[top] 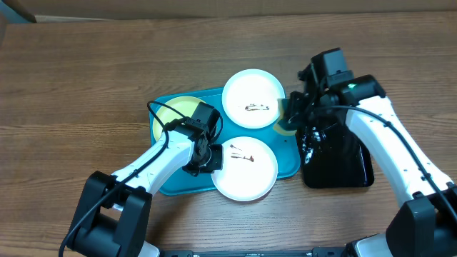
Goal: Clean dirty plates on tray and stack at the side
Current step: 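Scrub the front white plate with the sponge while left gripper holds it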
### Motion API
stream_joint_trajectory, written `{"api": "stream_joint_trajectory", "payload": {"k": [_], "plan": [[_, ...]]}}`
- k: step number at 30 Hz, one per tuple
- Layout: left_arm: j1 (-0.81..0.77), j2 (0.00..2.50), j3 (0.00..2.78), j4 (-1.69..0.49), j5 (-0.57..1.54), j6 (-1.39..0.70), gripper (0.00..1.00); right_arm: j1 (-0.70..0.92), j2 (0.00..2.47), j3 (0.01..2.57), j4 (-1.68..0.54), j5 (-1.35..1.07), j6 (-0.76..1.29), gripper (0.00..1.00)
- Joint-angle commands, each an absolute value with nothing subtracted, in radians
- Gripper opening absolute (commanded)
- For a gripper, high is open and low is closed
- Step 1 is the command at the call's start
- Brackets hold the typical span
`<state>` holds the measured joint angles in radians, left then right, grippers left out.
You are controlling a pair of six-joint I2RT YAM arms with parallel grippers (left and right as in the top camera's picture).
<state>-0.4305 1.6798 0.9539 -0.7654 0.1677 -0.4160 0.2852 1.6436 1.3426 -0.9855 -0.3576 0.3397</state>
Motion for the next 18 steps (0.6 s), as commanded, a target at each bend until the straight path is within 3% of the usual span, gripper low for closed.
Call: {"api": "stream_joint_trajectory", "payload": {"k": [1,18], "plan": [[-0.435,1.685,0.971,-0.761,0.147,-0.396,0.04,0.342,1.631,1.293,-0.941,-0.474,0.371,0.04],[-0.435,1.685,0.971,-0.754,0.15,-0.397,0.04,0.6,1.825,1.216,-0.737,-0.522,0.429,0.04]]}}
